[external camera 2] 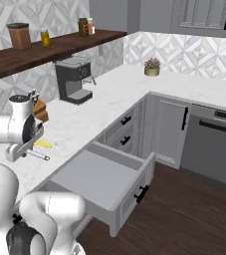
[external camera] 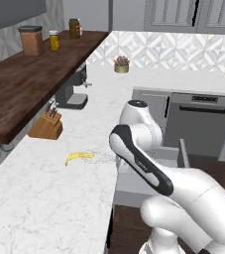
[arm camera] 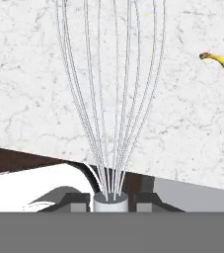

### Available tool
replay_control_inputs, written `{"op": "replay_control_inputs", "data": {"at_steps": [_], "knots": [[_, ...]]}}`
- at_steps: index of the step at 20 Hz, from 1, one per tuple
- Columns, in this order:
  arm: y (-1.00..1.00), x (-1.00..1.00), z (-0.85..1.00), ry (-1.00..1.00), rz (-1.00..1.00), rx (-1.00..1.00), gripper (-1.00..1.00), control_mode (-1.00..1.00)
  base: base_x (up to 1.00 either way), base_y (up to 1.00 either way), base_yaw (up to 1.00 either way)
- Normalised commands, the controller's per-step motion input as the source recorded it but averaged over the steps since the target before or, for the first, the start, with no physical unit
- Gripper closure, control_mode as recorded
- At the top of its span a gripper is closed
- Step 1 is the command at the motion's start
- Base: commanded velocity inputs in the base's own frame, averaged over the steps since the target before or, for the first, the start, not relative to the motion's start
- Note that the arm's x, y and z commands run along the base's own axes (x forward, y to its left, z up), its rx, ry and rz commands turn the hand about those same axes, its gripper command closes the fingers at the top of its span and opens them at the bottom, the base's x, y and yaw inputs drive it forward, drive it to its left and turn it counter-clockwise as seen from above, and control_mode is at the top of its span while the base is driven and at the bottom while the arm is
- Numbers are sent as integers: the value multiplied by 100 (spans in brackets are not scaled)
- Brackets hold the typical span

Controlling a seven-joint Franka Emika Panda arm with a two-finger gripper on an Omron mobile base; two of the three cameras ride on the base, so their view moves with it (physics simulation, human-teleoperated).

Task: Pick the whisk from the drawer and place it on the counter.

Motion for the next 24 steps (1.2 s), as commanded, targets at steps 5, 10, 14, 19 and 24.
{"op": "replay_control_inputs", "data": {"at_steps": [5,10,14,19,24], "knots": [[100,11,-42,-1,1,-26,100,-100,0,0,0],[100,60,-71,8,0,-36,100,-100,0,0,0],[68,78,-73,16,0,-20,100,-100,0,0,0],[27,48,-63,13,0,-9,100,-100,0,0,0],[8,9,-34,4,0,-4,-100,-100,0,0,0]]}}
